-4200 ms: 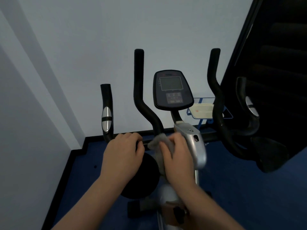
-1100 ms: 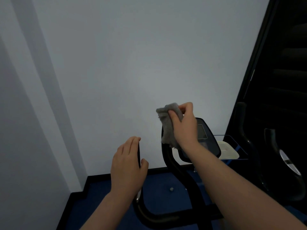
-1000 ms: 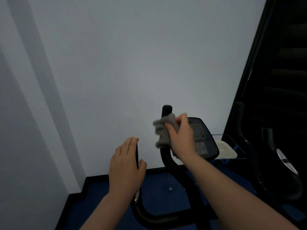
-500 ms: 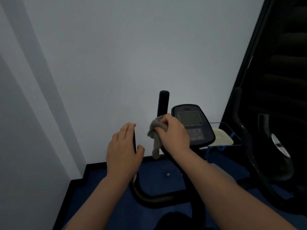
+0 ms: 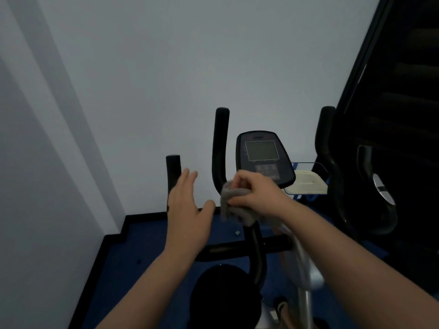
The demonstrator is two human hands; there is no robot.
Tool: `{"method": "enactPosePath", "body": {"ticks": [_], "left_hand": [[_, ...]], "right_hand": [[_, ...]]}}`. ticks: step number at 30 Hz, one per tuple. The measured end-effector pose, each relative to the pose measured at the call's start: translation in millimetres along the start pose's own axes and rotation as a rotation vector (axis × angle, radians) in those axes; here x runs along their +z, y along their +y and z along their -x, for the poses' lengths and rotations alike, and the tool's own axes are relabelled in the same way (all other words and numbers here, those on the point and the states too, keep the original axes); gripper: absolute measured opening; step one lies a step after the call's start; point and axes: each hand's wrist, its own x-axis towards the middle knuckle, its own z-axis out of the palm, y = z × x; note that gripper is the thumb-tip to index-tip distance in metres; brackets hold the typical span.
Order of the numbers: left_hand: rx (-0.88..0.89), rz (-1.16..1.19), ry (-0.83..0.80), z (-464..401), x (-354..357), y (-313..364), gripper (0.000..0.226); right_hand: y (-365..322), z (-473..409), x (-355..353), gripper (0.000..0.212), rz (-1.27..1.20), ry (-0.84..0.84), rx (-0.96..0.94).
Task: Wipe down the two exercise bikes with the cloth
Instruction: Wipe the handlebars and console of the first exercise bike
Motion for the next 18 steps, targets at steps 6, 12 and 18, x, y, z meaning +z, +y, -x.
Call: {"method": "enactPosePath", "body": {"ticks": [6, 12, 18], "left_hand": [[0.106, -0.090, -0.159, 58.6, 14.8, 18.5, 0.050], [0.086, -0.288, -0.046, 86.2, 9.2, 21.1, 0.036], [0.112, -0.571, -0.042, 107.5, 10.0, 20.9, 0.026]], "right_hand": [[7.9, 25.0, -22.4, 0.023, 0.098, -0.019, 0.088], [5.5, 85.8, 41.4, 0.016, 0.009, 0.372, 0.032], [32.8, 145.3, 52.3, 0.020, -0.212, 0.272, 0.073]]}}
